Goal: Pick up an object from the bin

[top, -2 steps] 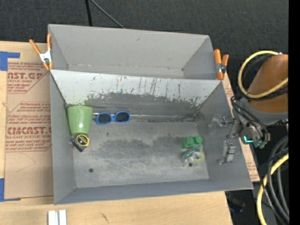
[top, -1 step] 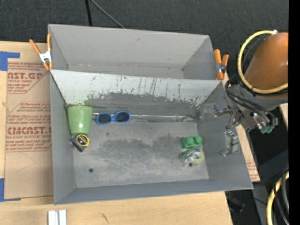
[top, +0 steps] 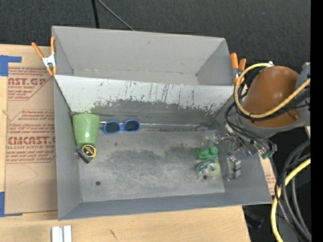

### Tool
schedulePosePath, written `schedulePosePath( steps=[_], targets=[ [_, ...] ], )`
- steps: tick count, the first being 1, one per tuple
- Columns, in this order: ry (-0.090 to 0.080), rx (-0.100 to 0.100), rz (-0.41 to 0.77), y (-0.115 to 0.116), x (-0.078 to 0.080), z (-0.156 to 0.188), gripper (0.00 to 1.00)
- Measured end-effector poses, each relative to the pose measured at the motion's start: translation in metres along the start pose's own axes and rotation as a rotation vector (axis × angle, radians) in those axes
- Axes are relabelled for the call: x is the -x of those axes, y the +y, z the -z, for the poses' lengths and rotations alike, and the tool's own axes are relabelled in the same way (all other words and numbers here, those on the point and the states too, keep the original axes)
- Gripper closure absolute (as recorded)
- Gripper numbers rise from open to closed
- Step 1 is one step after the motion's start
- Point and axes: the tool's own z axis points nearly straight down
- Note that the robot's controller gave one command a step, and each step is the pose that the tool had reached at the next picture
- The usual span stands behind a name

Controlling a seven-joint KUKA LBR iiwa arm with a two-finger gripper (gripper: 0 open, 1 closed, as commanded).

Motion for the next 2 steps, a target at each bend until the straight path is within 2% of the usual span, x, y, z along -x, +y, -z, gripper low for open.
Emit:
schedulePosePath(
  steps=[1, 2],
  targets=[
    [-0.003, -0.002, 0.067, -0.0099, 0.0465, -0.0767, 0.00],
    [0.000, -0.004, 0.065, -0.0116, 0.0466, -0.0701, 1.00]
  ],
)
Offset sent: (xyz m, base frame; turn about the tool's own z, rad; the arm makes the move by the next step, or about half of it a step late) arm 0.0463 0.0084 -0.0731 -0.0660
